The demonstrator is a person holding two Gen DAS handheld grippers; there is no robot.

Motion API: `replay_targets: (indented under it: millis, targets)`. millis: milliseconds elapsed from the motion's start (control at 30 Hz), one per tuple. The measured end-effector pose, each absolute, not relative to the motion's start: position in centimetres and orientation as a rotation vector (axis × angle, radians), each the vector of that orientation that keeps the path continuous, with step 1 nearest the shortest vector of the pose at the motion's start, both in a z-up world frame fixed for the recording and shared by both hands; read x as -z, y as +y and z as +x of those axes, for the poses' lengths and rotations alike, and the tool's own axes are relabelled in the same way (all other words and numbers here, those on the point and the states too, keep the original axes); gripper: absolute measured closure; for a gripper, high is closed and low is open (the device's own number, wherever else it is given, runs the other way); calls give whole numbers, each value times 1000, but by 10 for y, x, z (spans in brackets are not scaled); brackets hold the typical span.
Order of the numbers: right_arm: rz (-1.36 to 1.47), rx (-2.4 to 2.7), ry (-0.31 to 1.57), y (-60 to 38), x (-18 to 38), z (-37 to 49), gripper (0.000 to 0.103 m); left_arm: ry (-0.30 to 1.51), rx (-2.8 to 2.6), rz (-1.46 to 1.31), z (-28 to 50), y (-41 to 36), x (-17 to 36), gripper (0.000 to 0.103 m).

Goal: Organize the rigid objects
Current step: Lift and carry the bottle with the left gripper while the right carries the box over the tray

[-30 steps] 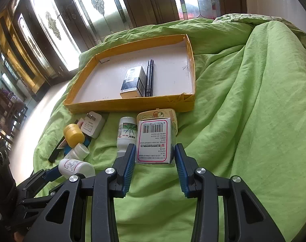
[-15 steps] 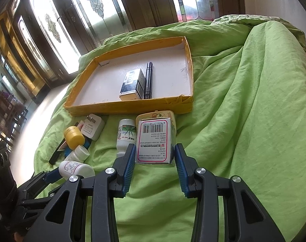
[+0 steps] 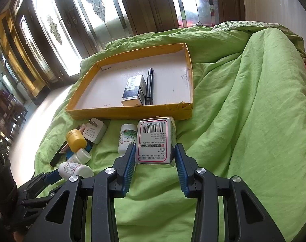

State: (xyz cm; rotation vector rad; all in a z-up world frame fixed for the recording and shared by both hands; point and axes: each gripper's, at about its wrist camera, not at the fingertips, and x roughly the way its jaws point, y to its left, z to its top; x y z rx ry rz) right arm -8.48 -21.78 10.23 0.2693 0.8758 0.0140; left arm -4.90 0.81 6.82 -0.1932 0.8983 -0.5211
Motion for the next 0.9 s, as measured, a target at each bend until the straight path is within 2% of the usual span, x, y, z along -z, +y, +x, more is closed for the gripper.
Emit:
replay_targets:
  millis: [567,900]
  targets:
    - [294,-33,841,-224,-120,-81,68,853,514,-194,-38,10,-94,36]
    - [351,-77,821,-244,-142,-49,68,828,523,-201,0,4,-114,36]
